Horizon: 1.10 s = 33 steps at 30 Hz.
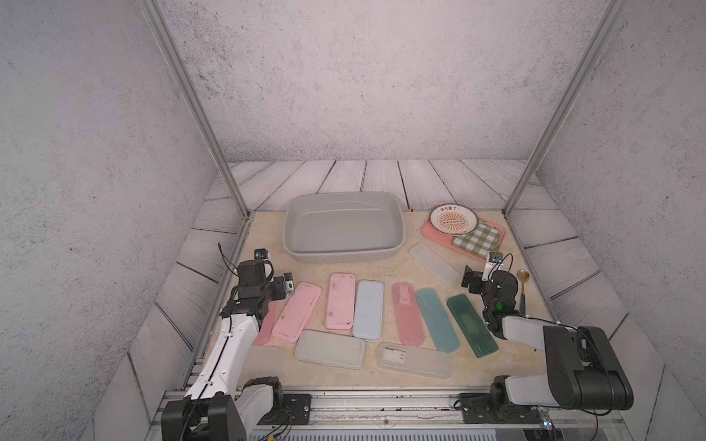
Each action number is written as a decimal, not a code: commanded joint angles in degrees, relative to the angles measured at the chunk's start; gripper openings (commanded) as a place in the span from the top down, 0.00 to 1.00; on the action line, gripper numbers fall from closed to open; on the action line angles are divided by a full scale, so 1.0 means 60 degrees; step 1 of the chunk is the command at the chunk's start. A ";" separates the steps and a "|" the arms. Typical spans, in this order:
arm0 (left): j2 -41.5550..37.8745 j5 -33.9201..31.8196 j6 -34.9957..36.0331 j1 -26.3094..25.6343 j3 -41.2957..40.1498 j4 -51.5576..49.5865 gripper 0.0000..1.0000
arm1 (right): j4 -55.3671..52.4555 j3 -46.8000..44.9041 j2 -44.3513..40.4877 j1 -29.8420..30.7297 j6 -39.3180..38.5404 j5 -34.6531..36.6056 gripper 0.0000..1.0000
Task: Put the pencil case into the storage box
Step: Pick up the pencil case from the center of the board.
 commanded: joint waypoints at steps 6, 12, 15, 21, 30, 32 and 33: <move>-0.0191 0.1245 0.1672 0.0079 0.0193 -0.0683 0.00 | -0.0106 0.0814 0.1441 -0.0012 -0.0414 -0.0576 0.01; -0.0127 0.1427 0.1720 0.0092 0.0218 -0.0752 0.00 | -0.0173 0.0814 0.1433 -0.0010 -0.0404 -0.0570 0.01; -0.0107 0.1557 0.1744 0.0083 0.0218 -0.0783 0.00 | -0.0200 0.0823 0.1430 0.0001 -0.0402 -0.0570 0.01; 0.0014 0.1525 0.2162 0.0086 0.0272 -0.0927 0.00 | 0.0012 0.0727 0.1305 0.0016 -0.0308 -0.0369 0.01; -0.0089 0.1559 0.3792 0.0092 0.1826 -0.2914 0.00 | -0.7675 0.2479 -0.3294 -0.0013 0.3472 0.1639 0.01; -0.0162 0.1792 0.4270 0.0084 0.2738 -0.3933 0.00 | -0.9006 0.2809 -0.4064 -0.0022 0.4799 0.1026 0.01; -0.0254 0.1859 0.4466 0.0090 0.3143 -0.4268 0.00 | -0.9417 0.2848 -0.4451 -0.0026 0.5486 0.0600 0.01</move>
